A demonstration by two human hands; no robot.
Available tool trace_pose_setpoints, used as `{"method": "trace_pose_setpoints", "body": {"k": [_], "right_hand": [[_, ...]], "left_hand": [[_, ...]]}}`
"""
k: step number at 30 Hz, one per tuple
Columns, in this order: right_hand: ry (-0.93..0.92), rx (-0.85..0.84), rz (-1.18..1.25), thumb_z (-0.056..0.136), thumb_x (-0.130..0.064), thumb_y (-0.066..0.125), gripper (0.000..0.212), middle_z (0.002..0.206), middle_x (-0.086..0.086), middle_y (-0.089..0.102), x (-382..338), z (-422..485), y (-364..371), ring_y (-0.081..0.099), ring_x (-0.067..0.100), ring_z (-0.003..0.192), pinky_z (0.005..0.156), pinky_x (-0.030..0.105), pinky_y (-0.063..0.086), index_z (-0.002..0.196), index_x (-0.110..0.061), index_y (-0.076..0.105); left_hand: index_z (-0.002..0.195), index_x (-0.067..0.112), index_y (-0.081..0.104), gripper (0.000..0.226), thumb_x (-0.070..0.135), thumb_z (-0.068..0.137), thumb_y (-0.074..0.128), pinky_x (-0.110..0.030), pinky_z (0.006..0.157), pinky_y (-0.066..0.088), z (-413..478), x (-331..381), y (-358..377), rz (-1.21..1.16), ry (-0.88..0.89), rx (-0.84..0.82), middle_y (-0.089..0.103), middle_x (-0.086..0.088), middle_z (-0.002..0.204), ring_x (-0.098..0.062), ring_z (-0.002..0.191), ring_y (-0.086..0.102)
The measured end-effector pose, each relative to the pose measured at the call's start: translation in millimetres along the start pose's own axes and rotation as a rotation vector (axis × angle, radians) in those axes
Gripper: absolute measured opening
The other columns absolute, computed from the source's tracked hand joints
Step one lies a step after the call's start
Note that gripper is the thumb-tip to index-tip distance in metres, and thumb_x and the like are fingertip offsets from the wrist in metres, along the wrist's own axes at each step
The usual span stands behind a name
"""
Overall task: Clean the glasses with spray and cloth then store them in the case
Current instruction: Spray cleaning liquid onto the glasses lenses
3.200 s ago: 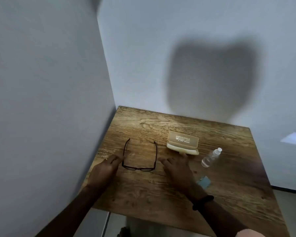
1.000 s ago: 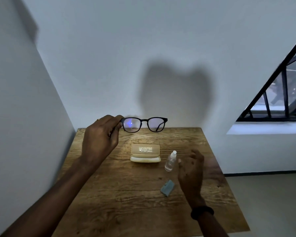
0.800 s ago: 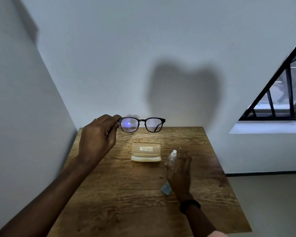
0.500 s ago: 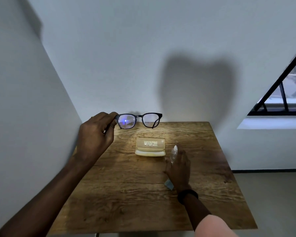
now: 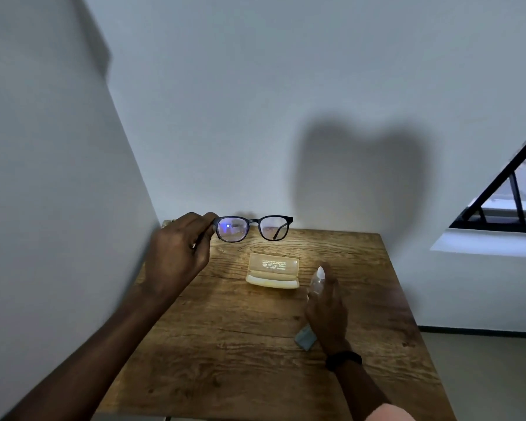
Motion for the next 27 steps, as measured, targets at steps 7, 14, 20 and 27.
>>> {"method": "trace_pose_setpoints", "body": {"k": [7, 14, 20, 27], "right_hand": [[-0.168, 0.134, 0.19, 0.09, -0.002, 0.064, 0.075, 0.121, 0.012, 0.057, -63, 21, -83, 0.062, 0.012, 0.084, 0.066, 0.009, 0.046, 0.149, -0.018, 0.02], [-0.338, 0.009, 0.239, 0.094, -0.02, 0.055, 0.067, 0.105, 0.005, 0.06, -135, 22, -124, 0.061, 0.002, 0.077, 0.066, 0.009, 0.048, 0.15, -0.022, 0.018], [-0.436, 0.043, 0.09, 0.088, -0.01, 0.067, 0.069, 0.094, 0.01, 0.063, -171, 5, -121, 0.053, 0.012, 0.058, 0.051, 0.015, 0.048, 0.145, -0.018, 0.029], [-0.456, -0.052, 0.033, 0.094, -0.02, 0.061, 0.063, 0.112, 0.01, 0.063, -187, -3, -103, 0.059, 0.016, 0.057, 0.04, 0.035, 0.052, 0.146, -0.029, 0.026]], "left_hand": [[0.103, 0.015, 0.075, 0.018, 0.003, 0.092, 0.068, -0.038, 0.053, 0.05, -5, -6, 10, -0.036, -0.058, 0.012, 0.063, 0.002, 0.073, -0.021, 0.061, 0.057], [0.107, 0.016, 0.074, 0.021, 0.005, 0.092, 0.066, -0.035, 0.054, 0.049, -8, 2, 28, -0.081, -0.017, -0.046, 0.067, 0.002, 0.079, -0.021, 0.065, 0.061], [0.11, 0.015, 0.075, 0.021, 0.006, 0.093, 0.065, -0.027, 0.058, 0.044, -9, 2, 32, -0.073, -0.006, -0.054, 0.069, 0.002, 0.082, -0.019, 0.067, 0.062], [0.11, 0.015, 0.076, 0.019, 0.01, 0.094, 0.068, -0.024, 0.056, 0.042, -13, 3, 33, -0.062, 0.016, -0.059, 0.069, 0.002, 0.081, -0.018, 0.063, 0.06]]}}
Point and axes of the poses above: each hand's wrist, its own z-axis towards the middle knuckle, its own y-axis out of the palm, x = y × z, the point moved 4 cm from there along z, towards the middle knuckle
